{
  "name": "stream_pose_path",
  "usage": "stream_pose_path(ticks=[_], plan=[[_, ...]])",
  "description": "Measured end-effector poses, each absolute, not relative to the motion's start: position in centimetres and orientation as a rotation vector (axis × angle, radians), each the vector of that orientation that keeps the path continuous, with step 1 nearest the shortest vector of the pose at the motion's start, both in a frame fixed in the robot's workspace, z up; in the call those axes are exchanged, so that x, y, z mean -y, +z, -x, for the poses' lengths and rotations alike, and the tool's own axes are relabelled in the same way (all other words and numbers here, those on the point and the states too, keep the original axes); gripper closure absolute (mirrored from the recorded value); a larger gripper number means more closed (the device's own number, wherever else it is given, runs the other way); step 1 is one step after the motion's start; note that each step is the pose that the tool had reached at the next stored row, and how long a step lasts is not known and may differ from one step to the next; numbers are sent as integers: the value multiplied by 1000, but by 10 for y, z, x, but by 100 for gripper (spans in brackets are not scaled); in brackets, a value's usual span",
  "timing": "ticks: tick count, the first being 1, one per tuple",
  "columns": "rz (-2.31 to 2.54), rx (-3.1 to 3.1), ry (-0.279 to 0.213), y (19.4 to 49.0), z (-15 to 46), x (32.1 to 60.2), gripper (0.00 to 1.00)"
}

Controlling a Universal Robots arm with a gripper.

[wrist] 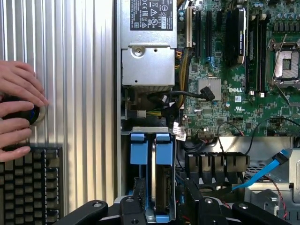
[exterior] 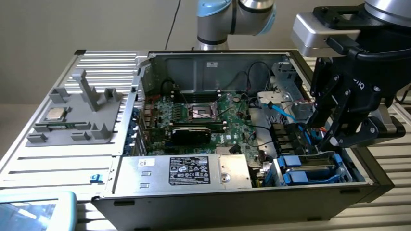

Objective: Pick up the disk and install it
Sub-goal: 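Insert the first disk wire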

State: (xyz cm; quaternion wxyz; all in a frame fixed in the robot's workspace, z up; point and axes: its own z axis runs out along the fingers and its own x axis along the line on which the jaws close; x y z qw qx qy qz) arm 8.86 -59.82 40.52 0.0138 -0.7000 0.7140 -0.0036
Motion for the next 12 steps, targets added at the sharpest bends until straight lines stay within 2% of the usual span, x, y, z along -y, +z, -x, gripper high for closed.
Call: stream_pose_path(ticks=[12], plan=[[2172,-2225,-9,405,-108,596,54]])
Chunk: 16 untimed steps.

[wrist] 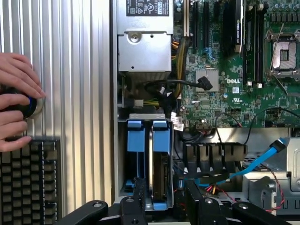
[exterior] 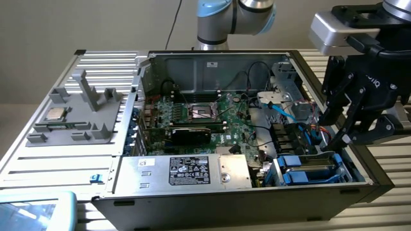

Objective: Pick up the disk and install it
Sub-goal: 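Insert the first disk wire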

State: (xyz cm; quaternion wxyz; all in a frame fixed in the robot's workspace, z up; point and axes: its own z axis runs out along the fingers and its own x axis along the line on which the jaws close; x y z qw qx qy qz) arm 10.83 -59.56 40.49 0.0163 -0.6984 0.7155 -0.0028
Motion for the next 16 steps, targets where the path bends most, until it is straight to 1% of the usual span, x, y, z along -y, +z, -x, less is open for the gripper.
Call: stream_pose_path(ticks=[10,16], plan=[[2172,-2225,-9,403,-134,582,54],[2170,-2227,-9,396,-150,576,54]])
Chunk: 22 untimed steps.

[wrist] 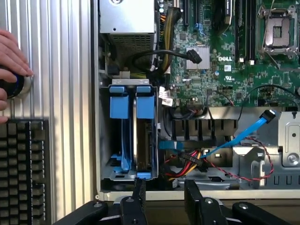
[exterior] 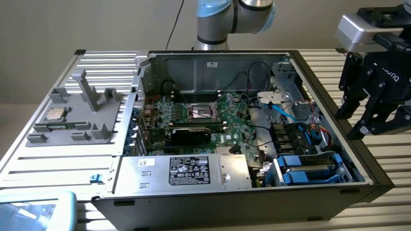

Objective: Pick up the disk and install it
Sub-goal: 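Insert the first disk wire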

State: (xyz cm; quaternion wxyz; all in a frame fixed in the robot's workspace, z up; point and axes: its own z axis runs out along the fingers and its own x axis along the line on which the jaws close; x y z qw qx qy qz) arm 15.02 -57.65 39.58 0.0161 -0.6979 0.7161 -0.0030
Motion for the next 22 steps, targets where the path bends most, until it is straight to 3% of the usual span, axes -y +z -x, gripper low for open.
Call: stream_pose_path(ticks=[22], plan=[[2066,-2301,-27,375,-141,563,54]])
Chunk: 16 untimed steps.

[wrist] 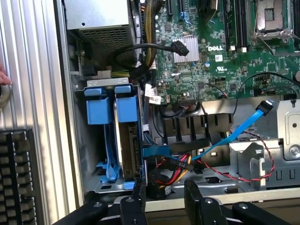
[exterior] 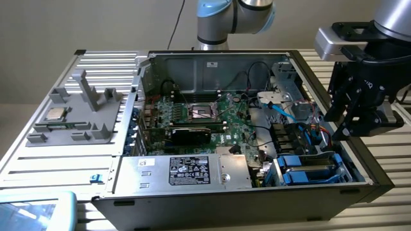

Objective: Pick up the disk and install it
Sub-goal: 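Insert the first disk wire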

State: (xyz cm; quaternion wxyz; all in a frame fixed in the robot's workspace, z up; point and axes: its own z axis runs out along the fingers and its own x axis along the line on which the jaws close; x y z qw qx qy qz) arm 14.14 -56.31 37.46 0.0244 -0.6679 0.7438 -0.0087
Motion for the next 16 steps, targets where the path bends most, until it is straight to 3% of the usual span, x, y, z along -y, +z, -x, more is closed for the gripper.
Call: stream_pose_path(ticks=[3,4,16], plan=[[2061,-2305,-27,372,-140,561,52],[2060,-2307,-27,370,-139,560,46],[1996,-2340,-33,359,-129,556,46]])
